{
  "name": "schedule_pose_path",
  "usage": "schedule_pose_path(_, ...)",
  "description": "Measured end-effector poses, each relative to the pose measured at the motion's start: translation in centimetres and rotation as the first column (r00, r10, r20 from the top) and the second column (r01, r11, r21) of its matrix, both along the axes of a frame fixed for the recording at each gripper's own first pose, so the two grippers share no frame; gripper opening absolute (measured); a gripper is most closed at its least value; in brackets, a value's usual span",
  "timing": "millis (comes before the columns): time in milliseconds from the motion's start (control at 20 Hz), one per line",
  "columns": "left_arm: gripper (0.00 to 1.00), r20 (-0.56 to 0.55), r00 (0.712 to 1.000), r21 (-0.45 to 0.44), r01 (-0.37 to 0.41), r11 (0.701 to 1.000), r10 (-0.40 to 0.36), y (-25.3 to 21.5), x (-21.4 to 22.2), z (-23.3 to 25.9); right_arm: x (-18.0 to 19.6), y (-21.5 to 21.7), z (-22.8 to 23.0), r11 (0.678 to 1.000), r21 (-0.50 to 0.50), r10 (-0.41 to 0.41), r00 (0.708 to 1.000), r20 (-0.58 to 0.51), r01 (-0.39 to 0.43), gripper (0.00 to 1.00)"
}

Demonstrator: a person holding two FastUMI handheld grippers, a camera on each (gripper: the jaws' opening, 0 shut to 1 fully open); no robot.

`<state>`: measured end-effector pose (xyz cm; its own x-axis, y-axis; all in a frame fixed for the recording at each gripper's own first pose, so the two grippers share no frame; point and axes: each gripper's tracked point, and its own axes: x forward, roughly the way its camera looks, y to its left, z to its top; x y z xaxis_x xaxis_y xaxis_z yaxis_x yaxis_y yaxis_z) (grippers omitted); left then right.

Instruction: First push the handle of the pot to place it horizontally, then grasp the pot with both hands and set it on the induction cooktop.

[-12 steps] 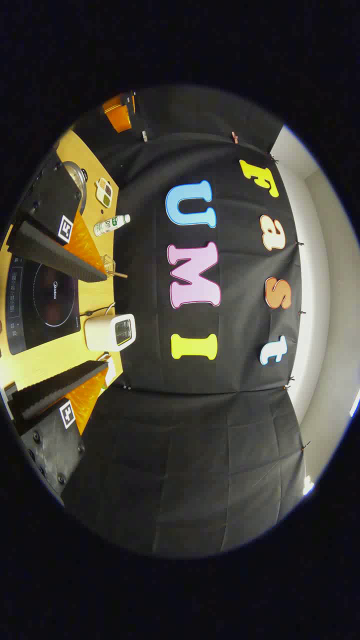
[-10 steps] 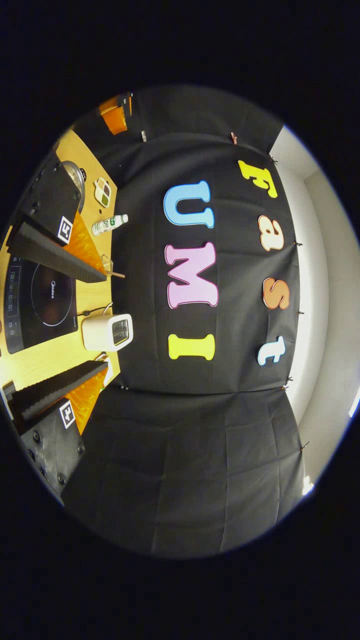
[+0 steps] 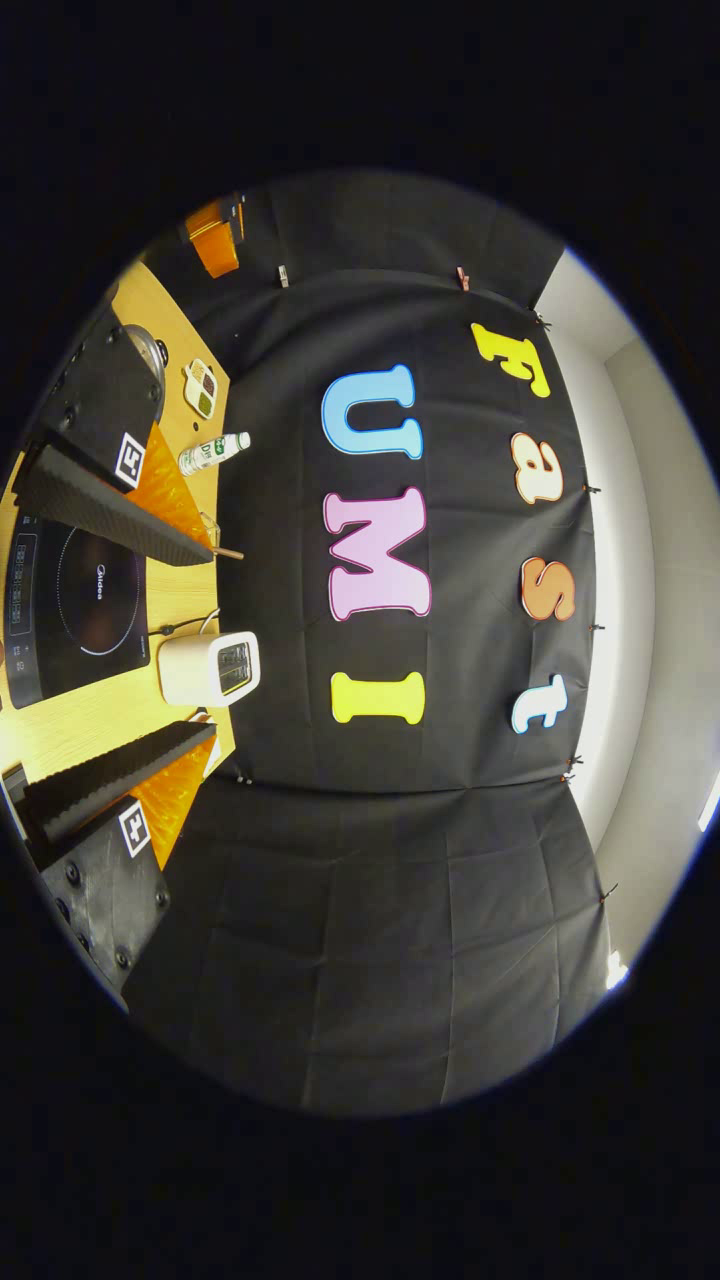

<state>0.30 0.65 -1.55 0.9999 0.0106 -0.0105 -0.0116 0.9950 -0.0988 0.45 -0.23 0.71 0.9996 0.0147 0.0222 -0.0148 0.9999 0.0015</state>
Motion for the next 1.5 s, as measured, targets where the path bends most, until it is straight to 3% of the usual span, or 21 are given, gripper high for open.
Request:
schedule_pose_path(250, 0.95, -0.006, 1.000, 0.017, -0.014, 1.000, 0.014, 1.6, -0.1, -0.3, -0.3, 0.5, -0.2, 1.000, 0.008, -0.010, 1.000, -0.007, 0.010, 0.97)
schedule_pose_path(600, 0.95, -0.026, 0.998, 0.052, 0.061, 0.997, -0.059, 3.3, -1.2, -1.5, -1.6, 1.5, 0.2, 0.997, 0.016, -0.073, 0.997, 0.019, 0.073, 0.94)
schedule_pose_path(750, 0.95, -0.036, 0.996, 0.075, 0.082, 0.994, -0.080, 4.5, -1.6, -2.2, -2.7, 2.2, -0.6, 0.995, 0.028, -0.095, 0.996, 0.004, 0.094, 1.00)
schedule_pose_path(800, 0.95, -0.040, 0.995, 0.081, 0.090, 0.993, -0.087, 4.8, -1.7, -2.5, -3.0, 2.4, -1.1, 0.995, 0.025, -0.099, 0.995, -0.004, 0.099, 0.97)
schedule_pose_path(850, 0.95, -0.043, 0.995, 0.086, 0.096, 0.992, -0.093, 5.1, -1.8, -2.7, -3.3, 2.7, -1.5, 0.995, 0.019, -0.101, 0.995, -0.012, 0.101, 1.00)
schedule_pose_path(1150, 0.95, -0.089, 0.987, 0.122, 0.145, 0.982, -0.135, 6.1, -2.0, -4.9, -4.1, 4.3, -2.9, 0.995, -0.031, -0.094, 0.995, -0.041, 0.093, 0.97)
schedule_pose_path(1350, 0.86, -0.133, 0.977, 0.106, 0.179, 0.978, -0.165, 6.0, -2.4, -6.5, -4.3, 4.9, -2.8, 0.996, -0.043, -0.080, 0.996, -0.046, 0.078, 0.97)
schedule_pose_path(1500, 0.71, -0.167, 0.970, 0.107, 0.196, 0.975, -0.177, 5.6, -2.0, -7.6, -4.2, 5.5, -2.9, 0.997, -0.050, -0.056, 0.998, -0.041, 0.054, 0.94)
